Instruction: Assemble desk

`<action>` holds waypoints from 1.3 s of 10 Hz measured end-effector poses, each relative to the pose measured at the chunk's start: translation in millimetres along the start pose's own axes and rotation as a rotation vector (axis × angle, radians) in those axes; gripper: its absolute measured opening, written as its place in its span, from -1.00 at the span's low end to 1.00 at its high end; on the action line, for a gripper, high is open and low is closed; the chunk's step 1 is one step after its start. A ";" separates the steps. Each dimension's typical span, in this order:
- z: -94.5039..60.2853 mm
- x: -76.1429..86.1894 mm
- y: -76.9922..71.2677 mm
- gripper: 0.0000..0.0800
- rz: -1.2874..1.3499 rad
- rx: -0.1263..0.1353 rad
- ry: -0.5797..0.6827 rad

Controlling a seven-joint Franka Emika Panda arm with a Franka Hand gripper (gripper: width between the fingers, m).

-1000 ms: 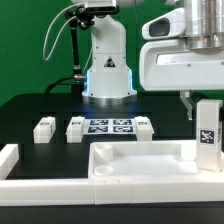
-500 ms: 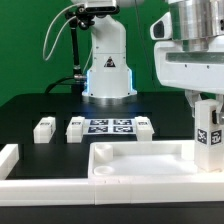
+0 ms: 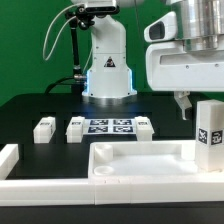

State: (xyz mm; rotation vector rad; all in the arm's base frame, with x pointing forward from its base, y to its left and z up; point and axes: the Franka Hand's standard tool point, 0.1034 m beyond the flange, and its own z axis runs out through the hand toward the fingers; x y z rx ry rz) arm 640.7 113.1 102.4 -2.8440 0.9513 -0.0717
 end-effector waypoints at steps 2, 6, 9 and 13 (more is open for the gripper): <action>0.1 0.8 0.7 0.62 -0.107 -0.001 0.001; -5.1 0.6 -4.3 0.62 -0.643 -0.050 -0.022; -1.1 -3.7 -3.0 0.32 -0.687 -0.057 -0.031; -0.9 -0.7 0.9 -0.27 -0.460 -0.064 -0.022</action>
Offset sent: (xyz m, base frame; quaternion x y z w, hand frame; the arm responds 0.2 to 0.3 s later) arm 0.0000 0.0000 0.0000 0.0000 0.0000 -0.1296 0.9916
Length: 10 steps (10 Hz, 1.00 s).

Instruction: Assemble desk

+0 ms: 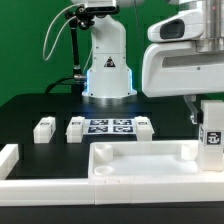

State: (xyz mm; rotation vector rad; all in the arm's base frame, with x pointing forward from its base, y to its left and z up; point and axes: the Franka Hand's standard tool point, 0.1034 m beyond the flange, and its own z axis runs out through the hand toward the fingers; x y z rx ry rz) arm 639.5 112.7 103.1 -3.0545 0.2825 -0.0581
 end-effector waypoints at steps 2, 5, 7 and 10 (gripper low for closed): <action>0.2 0.0 0.6 -0.27 0.143 0.000 -0.001; 1.8 -2.8 -4.1 -0.27 0.818 0.017 -0.024; 0.0 -0.1 -3.2 -0.27 1.065 0.040 -0.051; 0.8 -2.9 -7.4 -0.27 1.103 0.032 -0.053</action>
Offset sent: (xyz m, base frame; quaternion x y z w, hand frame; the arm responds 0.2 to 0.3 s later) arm -0.0016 -0.0026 0.0006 -0.0384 -0.0158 0.4821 0.8752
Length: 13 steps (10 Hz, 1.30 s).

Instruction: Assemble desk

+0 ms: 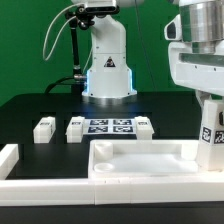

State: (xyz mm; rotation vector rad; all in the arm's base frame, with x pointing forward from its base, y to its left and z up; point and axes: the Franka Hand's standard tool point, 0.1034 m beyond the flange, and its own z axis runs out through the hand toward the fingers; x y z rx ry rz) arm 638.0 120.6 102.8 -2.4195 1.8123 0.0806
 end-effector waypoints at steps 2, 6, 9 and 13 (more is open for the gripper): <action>-2.1 1.7 -3.6 0.16 -0.275 0.023 0.012; -3.5 4.7 -2.7 0.60 -0.694 0.022 0.017; -2.5 10.1 -1.7 0.62 -1.108 0.012 0.039; 3.5 16.3 4.4 0.31 -1.380 -0.010 0.038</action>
Offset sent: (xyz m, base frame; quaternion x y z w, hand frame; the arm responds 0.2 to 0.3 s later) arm -0.0002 0.0125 0.0098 0.0677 -0.0658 -0.3950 0.9138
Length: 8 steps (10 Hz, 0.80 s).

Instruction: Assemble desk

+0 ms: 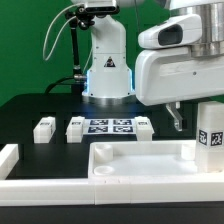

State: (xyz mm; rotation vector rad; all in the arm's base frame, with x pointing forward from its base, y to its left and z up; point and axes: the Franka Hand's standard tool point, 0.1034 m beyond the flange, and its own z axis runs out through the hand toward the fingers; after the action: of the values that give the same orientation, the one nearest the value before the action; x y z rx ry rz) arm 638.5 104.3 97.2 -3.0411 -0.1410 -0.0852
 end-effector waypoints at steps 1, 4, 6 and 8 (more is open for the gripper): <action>0.1 0.0 0.0 0.31 0.015 0.000 0.000; 0.0 0.1 -0.3 -0.29 0.179 0.001 0.001; -0.1 0.3 -0.2 -0.28 0.298 0.001 0.001; -0.7 0.8 -4.0 -0.28 0.569 -0.006 -0.003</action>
Offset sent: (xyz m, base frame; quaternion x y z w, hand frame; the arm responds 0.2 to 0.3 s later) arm 0.0000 0.0000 0.0000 0.0000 0.0000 0.1938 0.9810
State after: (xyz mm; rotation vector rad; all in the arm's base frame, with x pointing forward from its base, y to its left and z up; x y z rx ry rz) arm 638.9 108.2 98.4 -2.9539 0.7175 -0.0368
